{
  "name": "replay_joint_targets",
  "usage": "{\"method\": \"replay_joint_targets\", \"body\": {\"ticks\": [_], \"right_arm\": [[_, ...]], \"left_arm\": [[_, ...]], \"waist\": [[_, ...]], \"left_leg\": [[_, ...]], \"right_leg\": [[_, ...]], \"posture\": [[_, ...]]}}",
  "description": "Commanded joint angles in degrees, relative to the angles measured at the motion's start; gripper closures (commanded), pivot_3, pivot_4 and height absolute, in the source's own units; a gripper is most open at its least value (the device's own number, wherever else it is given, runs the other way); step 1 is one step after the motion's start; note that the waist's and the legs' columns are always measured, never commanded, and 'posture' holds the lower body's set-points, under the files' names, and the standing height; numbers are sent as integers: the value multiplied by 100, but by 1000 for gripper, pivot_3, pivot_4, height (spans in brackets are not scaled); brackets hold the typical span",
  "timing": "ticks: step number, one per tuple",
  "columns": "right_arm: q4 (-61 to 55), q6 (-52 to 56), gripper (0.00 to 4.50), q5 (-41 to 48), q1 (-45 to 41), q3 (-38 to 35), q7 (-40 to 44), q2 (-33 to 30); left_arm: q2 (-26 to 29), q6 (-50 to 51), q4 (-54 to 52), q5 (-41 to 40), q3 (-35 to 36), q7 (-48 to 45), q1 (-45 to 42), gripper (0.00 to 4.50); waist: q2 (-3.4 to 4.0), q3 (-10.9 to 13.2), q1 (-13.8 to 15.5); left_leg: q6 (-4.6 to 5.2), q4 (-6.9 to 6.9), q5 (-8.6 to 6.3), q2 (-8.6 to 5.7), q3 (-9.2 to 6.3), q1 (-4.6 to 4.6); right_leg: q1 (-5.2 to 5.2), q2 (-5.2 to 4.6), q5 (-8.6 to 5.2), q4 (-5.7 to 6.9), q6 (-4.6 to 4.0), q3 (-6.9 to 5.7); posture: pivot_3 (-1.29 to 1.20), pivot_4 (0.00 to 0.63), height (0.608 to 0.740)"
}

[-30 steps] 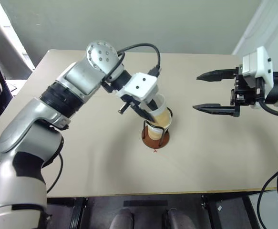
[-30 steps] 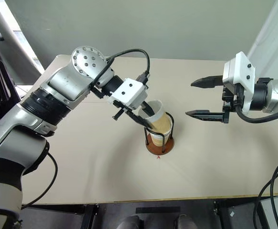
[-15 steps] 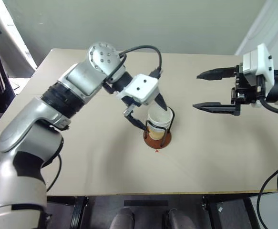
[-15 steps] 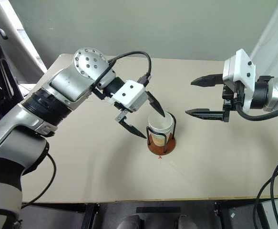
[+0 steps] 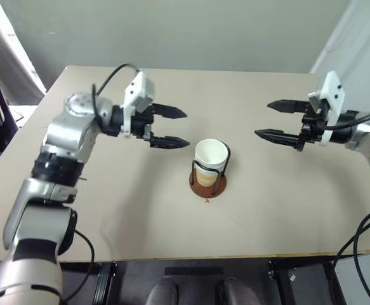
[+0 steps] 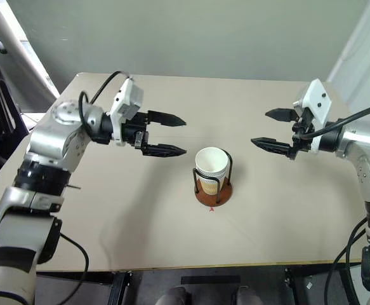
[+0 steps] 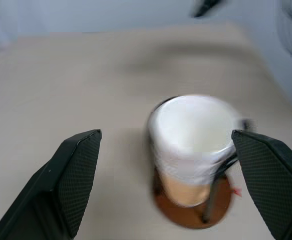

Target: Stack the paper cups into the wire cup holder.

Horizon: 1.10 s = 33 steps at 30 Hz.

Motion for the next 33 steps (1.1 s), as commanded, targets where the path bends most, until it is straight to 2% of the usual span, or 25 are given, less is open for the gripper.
{"method": "replay_joint_targets", "body": {"ticks": [1,7,13,18,33], "right_arm": [[344,-397,380,-412,90,-227,-653,212],[614,-568,380,-683,175,-434,-1716,851],[598,-435,380,-688,251,-583,-2344,1288],[638,-264,380,-634,205,-771,-2741,1482],[894,-291,380,-705,-40,-913,-3374,1717]], "left_arm": [[-80,205,-601,113,907,1340,524,51],[-429,703,-1205,213,1643,2821,1143,51],[-773,962,-1503,140,2108,3676,1269,51],[-949,1013,-1527,216,2282,4122,1330,51],[-1293,843,-1349,482,2339,4705,1196,51]], "waist": [[0,0,2],[0,0,-7],[0,0,-8],[0,0,-2],[0,0,-2]], "left_leg": [[0,1,0,0,3,3],[-1,-1,2,-1,11,17],[-2,-1,2,-2,15,23],[-2,-3,2,-3,18,25],[-4,-6,2,-4,20,27]], "right_leg": [[1,0,-1,1,1,0],[0,2,-1,0,0,-2],[3,2,0,2,-1,-4],[2,2,-1,3,-1,-5],[1,2,0,3,-5,-4]], "posture": [[0,150,740],[0,150,740],[0,150,740],[0,150,740],[0,150,740]]}}
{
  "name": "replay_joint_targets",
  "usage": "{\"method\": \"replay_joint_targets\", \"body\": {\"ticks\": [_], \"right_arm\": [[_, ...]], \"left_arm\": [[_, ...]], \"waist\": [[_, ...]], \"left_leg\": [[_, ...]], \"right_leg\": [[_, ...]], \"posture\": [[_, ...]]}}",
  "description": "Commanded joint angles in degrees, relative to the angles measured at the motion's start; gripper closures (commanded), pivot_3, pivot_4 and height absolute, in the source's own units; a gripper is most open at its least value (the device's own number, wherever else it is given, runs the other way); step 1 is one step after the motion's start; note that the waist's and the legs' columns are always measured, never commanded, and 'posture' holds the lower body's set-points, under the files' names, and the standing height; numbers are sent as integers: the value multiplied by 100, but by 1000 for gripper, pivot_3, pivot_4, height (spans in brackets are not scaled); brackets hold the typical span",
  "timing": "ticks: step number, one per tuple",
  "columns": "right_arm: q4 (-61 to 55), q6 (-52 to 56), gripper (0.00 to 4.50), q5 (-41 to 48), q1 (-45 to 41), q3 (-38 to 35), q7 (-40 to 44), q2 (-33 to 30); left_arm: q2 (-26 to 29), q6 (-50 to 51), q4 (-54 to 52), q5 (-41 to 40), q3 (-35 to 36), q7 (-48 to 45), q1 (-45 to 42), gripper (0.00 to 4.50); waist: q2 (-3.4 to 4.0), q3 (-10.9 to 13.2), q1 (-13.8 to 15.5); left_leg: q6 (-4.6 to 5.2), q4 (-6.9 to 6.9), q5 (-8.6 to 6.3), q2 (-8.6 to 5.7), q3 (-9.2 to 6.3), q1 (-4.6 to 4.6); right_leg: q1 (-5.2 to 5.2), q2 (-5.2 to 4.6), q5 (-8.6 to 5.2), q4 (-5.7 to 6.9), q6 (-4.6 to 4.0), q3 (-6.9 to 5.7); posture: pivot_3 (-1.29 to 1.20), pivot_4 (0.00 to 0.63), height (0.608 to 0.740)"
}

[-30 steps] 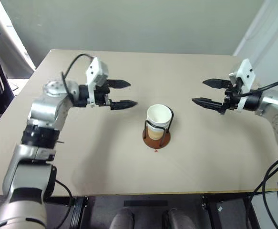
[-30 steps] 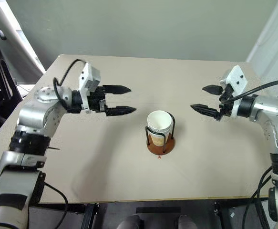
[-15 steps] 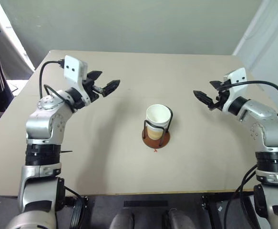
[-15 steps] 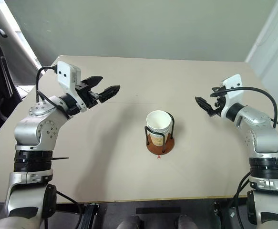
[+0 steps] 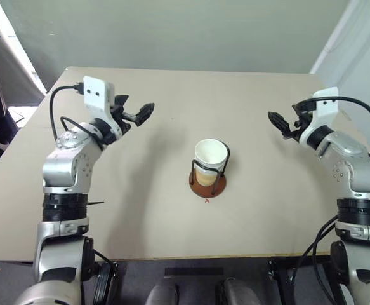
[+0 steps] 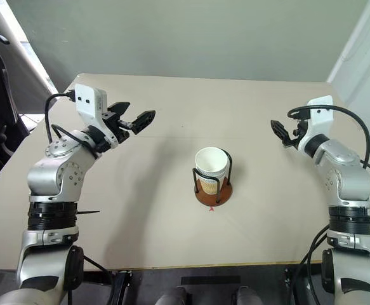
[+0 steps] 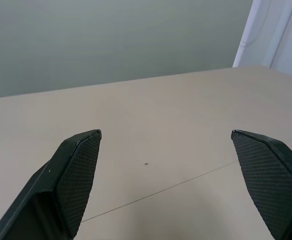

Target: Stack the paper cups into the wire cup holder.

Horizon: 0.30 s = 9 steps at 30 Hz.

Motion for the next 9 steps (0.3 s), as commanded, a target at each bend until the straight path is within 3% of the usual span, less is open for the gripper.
{"method": "replay_joint_targets", "body": {"ticks": [1,9], "right_arm": [[-103,-112,380,9,-142,-173,-104,24],[-118,-184,380,25,-196,-211,-157,99]], "left_arm": [[-96,-136,-87,51,186,202,-145,51],[-259,-182,-92,101,267,524,-110,51]], "waist": [[0,0,0],[0,0,-2]], "left_leg": [[0,0,0,0,0,0],[-1,-2,-1,0,2,0]], "right_leg": [[0,0,0,0,0,0],[-2,0,0,0,-1,0]], "posture": [[0,150,740],[0,150,740]]}}
